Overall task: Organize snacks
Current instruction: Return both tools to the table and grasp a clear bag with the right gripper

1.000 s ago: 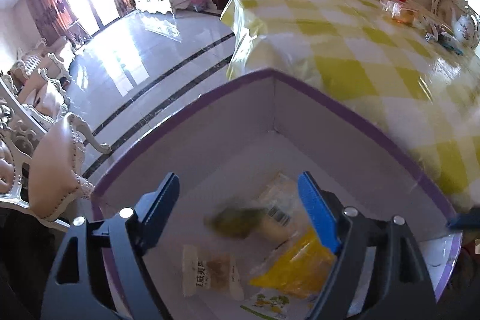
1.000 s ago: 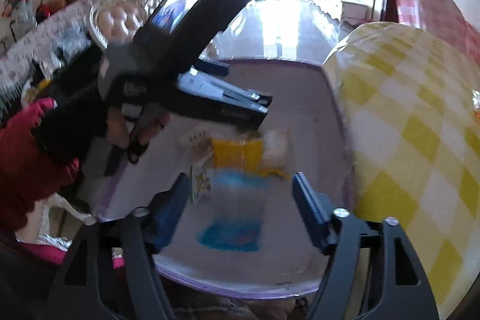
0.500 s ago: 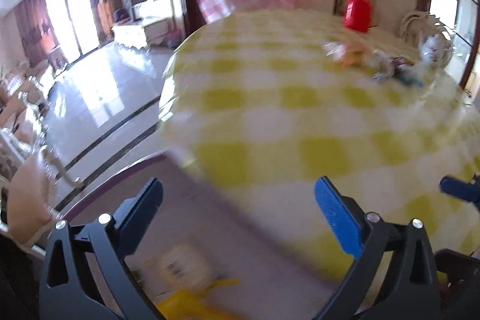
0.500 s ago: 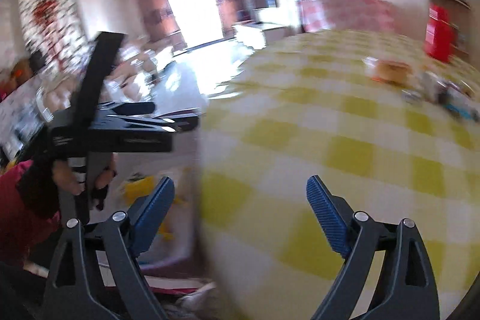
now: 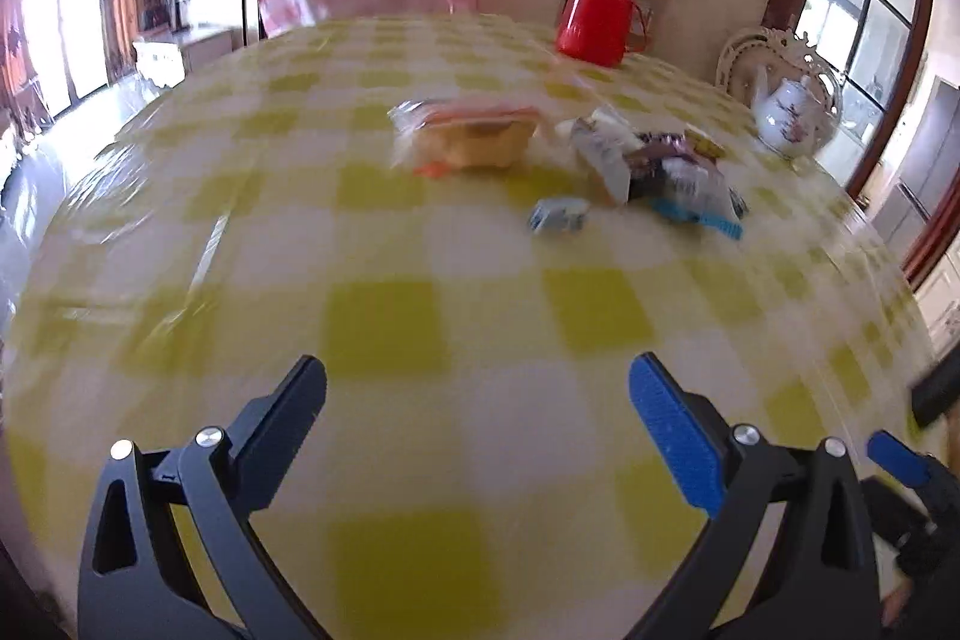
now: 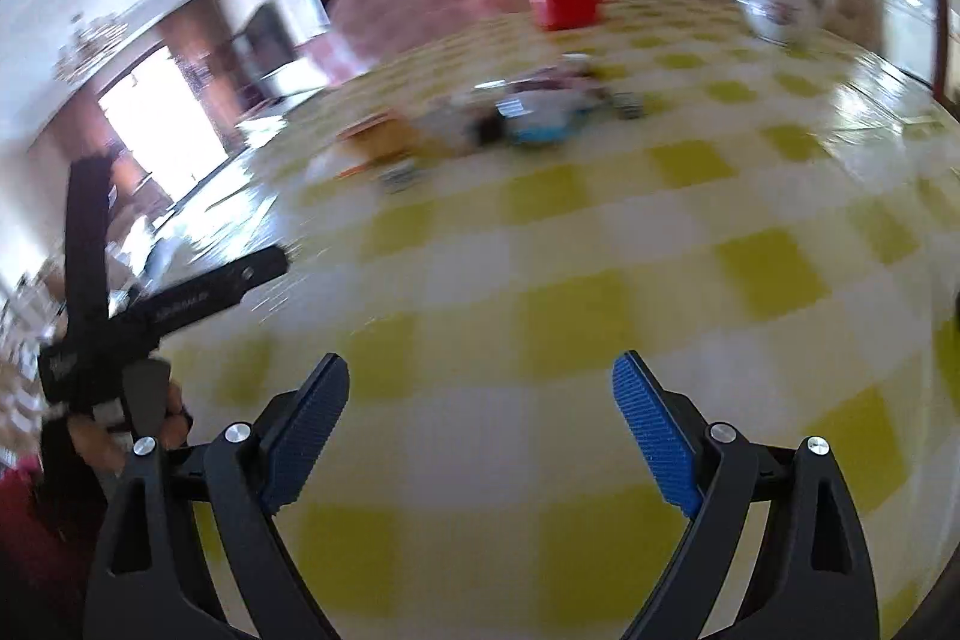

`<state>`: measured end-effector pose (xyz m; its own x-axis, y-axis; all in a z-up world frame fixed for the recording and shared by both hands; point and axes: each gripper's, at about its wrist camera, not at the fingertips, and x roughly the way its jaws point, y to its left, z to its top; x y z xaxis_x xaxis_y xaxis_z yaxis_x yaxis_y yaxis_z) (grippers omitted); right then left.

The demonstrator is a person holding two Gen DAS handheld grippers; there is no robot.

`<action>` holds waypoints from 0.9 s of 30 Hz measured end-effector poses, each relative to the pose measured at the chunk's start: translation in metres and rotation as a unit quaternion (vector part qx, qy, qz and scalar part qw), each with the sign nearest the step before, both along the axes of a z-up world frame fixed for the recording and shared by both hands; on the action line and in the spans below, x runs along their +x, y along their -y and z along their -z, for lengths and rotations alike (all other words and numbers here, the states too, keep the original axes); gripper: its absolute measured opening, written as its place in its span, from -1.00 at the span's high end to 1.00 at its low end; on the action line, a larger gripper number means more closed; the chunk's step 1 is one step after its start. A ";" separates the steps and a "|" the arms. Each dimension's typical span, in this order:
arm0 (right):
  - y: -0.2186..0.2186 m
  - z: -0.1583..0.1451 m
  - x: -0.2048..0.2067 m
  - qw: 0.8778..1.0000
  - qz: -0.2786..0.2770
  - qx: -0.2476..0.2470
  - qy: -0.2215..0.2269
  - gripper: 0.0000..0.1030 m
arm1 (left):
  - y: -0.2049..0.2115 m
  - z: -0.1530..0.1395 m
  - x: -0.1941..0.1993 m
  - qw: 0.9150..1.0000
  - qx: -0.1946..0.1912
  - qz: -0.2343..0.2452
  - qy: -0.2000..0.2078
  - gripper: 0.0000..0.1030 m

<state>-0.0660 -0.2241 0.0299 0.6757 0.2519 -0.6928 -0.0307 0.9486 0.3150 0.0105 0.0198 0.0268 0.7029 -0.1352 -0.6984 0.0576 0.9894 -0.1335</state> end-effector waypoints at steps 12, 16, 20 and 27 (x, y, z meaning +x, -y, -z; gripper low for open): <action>0.055 0.014 0.150 0.984 0.076 0.159 -0.026 -0.69 | 0.019 0.018 0.064 0.995 -0.088 -0.023 -0.041 -0.96; 0.027 -0.008 0.183 0.991 0.067 0.111 0.016 -0.69 | 0.018 0.017 0.065 0.994 -0.096 -0.020 -0.040 -0.96; -0.017 -0.027 0.203 0.997 -0.062 -0.026 0.049 -0.69 | 0.014 0.017 0.063 0.994 -0.105 -0.019 -0.038 -0.96; -0.040 -0.013 0.229 0.965 -0.194 -0.173 0.044 -0.69 | 0.016 0.017 0.064 0.994 -0.099 -0.018 -0.040 -0.96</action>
